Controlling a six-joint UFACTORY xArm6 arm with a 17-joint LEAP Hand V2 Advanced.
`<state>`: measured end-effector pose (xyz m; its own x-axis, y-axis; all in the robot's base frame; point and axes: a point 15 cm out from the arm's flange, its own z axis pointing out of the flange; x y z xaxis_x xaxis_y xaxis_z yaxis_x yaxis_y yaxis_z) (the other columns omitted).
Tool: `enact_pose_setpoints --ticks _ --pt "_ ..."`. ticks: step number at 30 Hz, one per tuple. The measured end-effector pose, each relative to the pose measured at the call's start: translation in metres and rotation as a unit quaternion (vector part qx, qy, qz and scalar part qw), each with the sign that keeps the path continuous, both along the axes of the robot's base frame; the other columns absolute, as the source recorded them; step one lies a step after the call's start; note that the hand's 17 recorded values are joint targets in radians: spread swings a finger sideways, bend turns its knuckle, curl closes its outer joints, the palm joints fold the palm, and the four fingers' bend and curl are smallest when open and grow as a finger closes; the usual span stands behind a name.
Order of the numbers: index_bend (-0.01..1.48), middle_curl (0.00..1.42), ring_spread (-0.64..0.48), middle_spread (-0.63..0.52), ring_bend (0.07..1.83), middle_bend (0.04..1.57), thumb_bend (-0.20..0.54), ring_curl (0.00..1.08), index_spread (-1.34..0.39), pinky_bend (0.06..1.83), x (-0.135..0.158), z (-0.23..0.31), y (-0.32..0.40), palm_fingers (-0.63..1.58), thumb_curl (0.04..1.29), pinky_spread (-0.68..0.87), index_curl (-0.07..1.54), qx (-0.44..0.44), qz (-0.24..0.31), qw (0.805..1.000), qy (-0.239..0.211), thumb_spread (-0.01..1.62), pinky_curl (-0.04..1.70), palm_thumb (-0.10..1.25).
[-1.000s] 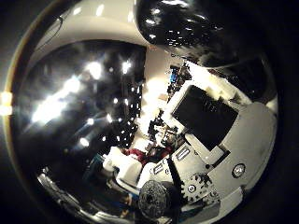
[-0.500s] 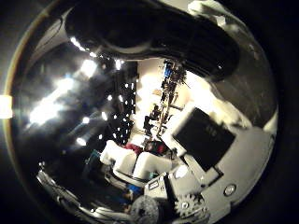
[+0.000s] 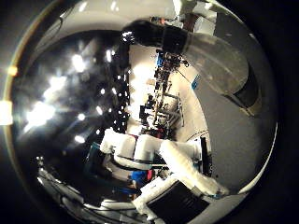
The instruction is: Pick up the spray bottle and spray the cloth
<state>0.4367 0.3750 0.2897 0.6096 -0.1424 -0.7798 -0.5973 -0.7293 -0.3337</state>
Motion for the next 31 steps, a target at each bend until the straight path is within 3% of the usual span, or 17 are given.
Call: enact_pose_setpoints --ticks 11,21,31 --pt "0.17 0.31 0.09 0.01 0.39 0.19 -0.023 0.21 -0.39 0.47 0.018 0.046 -0.042 0.13 0.36 0.39 0.30 0.000 -0.028 0.998 -0.047 1.05 0.38 0.66" --pt "0.17 0.30 0.11 0.02 0.36 0.19 -0.024 0.22 -0.39 0.46 -0.010 0.084 -0.076 0.14 0.36 0.39 0.30 0.001 -0.022 0.998 -0.055 1.06 0.34 0.66" --pt "0.18 0.29 0.11 0.03 0.31 0.18 -0.023 0.23 -0.39 0.44 -0.038 0.096 -0.130 0.16 0.37 0.39 0.32 -0.031 -0.029 0.994 -0.098 1.08 0.31 0.65"
